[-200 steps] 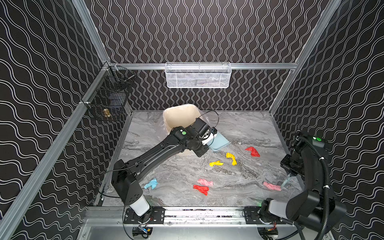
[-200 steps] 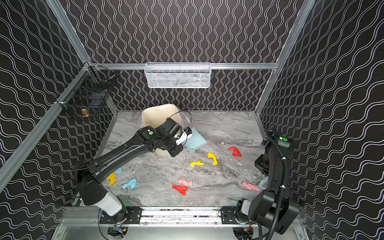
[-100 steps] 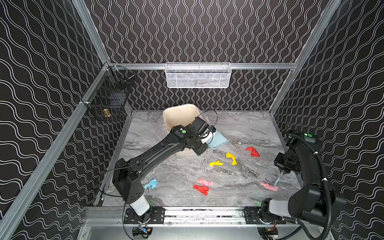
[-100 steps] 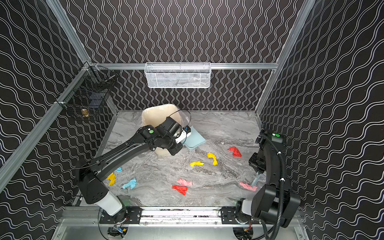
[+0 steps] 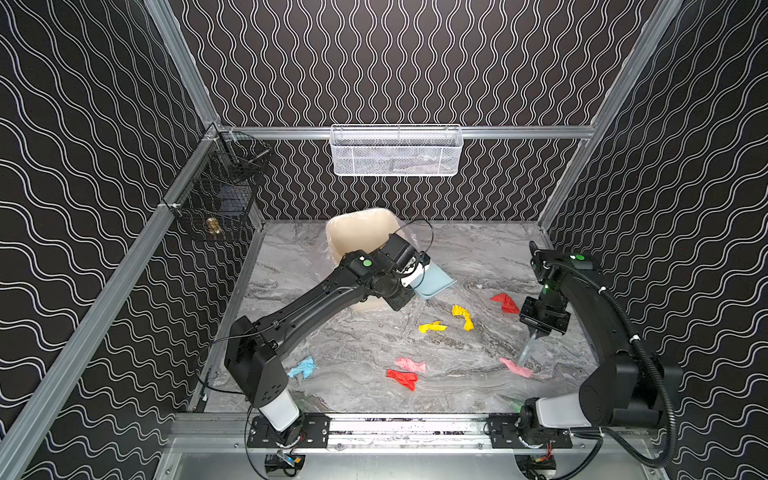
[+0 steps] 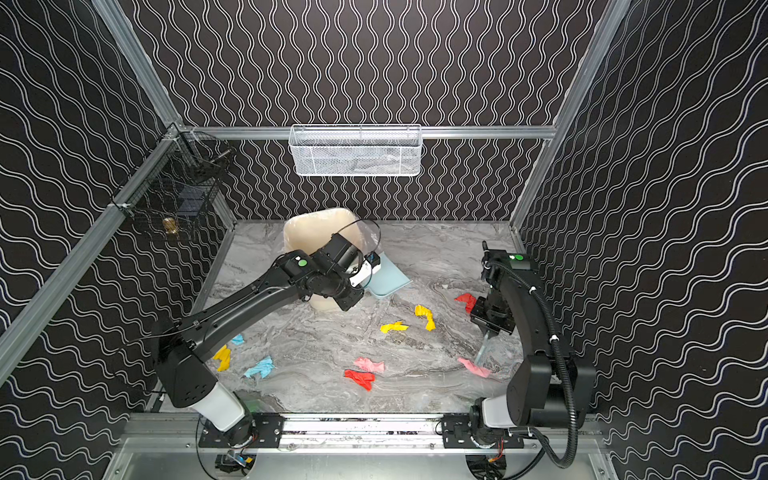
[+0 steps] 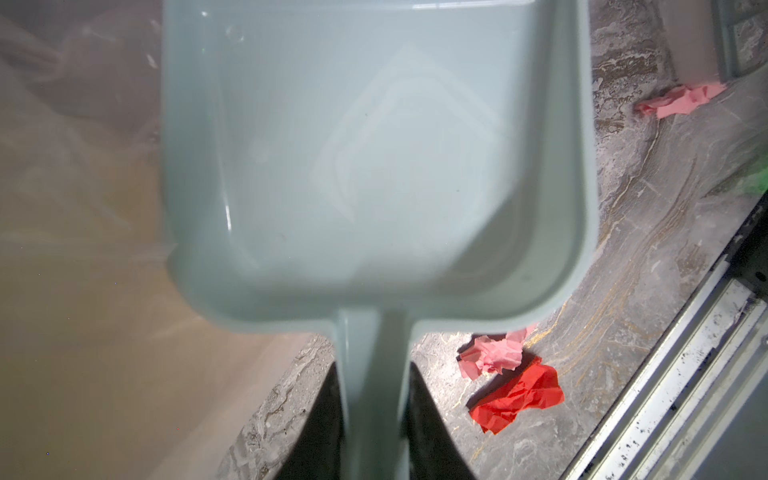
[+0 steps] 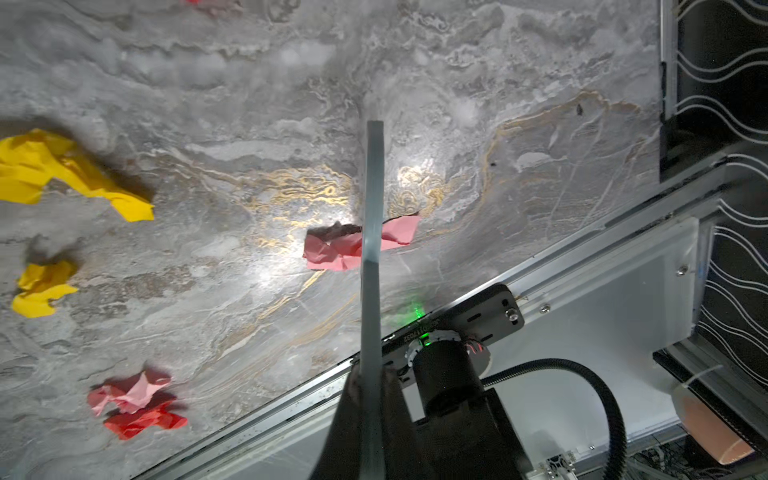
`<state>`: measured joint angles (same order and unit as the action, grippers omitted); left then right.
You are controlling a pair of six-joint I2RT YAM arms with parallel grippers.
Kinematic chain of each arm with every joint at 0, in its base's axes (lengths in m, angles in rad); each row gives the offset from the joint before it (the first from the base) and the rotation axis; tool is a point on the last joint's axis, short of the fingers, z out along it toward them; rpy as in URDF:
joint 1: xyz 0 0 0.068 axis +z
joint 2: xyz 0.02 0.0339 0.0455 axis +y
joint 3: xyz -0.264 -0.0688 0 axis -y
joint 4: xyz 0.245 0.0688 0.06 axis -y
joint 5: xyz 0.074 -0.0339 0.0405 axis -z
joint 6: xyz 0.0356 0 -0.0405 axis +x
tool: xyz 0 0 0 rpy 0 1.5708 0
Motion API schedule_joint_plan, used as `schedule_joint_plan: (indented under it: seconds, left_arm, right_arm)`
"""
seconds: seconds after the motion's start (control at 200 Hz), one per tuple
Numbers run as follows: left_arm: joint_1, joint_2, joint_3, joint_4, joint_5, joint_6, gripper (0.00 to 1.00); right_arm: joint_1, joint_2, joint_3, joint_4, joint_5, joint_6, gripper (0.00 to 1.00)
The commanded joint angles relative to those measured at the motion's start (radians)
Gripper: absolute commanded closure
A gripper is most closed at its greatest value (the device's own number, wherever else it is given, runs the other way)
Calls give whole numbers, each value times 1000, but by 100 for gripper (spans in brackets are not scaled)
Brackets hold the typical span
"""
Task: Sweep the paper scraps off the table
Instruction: 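Bring the brush behind the pink scrap while the left slides the dustpan over, then sweep the pink scrap into the dustpan with the right-held brush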
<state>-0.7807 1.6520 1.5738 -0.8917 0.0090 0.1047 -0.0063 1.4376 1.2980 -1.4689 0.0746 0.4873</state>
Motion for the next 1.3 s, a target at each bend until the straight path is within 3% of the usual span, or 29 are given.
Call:
schedule_joint_plan:
  seconds: [0.0, 0.235, 0.415, 0.556, 0.741, 0.956, 1.296]
  left_arm:
    - [2, -9, -16, 11, 34, -14, 88]
    - [-35, -34, -90, 10, 76, -5, 87]
    - [-106, -51, -149, -5, 99, 2, 88]
    - [-163, -64, -188, -25, 126, 1, 88]
    - [-223, -63, -242, -59, 156, 15, 88]
    - [-284, -7, -255, -77, 179, 30, 87]
    - [-327, 106, -208, -76, 159, 71, 88]
  right_arm:
    - [55, 18, 31, -10, -80, 92, 100]
    - [161, 43, 68, -7, -143, 138, 100]
    - [157, 0, 133, -11, -116, 121, 100]
    - [146, -59, 50, -14, -75, 113, 100]
    - [62, -132, 43, -18, -44, 33, 100]
    - [39, -182, -84, -19, -56, -25, 100]
    - [73, -154, -100, -16, -67, -94, 100]
